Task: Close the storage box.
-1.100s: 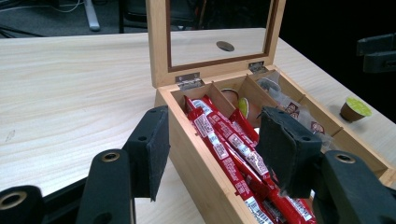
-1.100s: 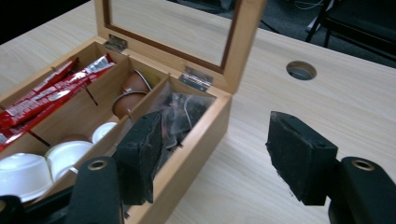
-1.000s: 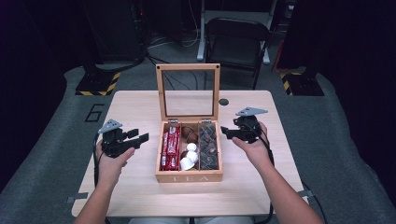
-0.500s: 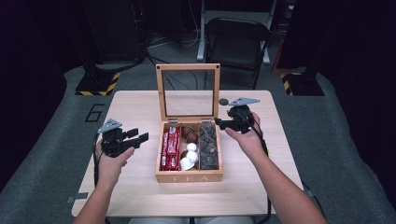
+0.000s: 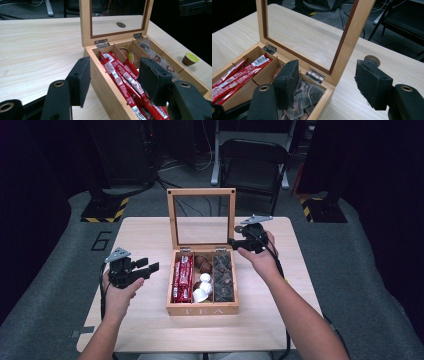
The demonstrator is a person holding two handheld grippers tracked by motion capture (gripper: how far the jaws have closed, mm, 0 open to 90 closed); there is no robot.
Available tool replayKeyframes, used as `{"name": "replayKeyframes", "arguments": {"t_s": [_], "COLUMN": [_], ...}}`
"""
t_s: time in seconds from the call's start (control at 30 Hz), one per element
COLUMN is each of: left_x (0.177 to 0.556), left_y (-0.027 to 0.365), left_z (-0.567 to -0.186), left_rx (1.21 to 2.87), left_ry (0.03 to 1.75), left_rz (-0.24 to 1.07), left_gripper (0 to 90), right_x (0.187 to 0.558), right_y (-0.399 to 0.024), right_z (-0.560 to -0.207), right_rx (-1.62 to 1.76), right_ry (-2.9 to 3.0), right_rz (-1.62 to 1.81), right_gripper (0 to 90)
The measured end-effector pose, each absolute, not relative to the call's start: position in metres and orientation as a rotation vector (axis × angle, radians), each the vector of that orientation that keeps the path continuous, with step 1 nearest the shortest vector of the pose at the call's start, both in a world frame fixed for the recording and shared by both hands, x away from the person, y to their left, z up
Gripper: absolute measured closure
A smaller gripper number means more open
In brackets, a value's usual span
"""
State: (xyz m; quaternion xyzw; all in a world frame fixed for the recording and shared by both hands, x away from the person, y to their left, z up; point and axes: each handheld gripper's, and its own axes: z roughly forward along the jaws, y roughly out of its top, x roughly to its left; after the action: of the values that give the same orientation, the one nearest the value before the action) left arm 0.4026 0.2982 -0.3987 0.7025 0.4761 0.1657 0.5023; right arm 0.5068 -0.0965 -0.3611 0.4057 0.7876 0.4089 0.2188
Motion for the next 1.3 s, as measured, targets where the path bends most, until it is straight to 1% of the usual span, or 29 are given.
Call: {"name": "replayKeyframes", "arguments": {"t_s": [0.67, 1.3], "left_x": [0.403, 0.403], "left_y": [0.297, 0.296], "left_z": [-0.399, -0.4], "left_rx": [1.703, 1.706], "left_ry": [1.149, 1.148], "left_rz": [0.393, 0.388], "left_gripper": [43.4, 43.4], "right_x": [0.542, 0.559], "right_y": [-0.098, -0.089], "right_z": [-0.379, -0.39], "right_rx": [1.186, 1.211], "right_ry": [2.175, 2.153], "right_rz": [1.099, 1.108], "right_gripper": [36.0, 35.7]}}
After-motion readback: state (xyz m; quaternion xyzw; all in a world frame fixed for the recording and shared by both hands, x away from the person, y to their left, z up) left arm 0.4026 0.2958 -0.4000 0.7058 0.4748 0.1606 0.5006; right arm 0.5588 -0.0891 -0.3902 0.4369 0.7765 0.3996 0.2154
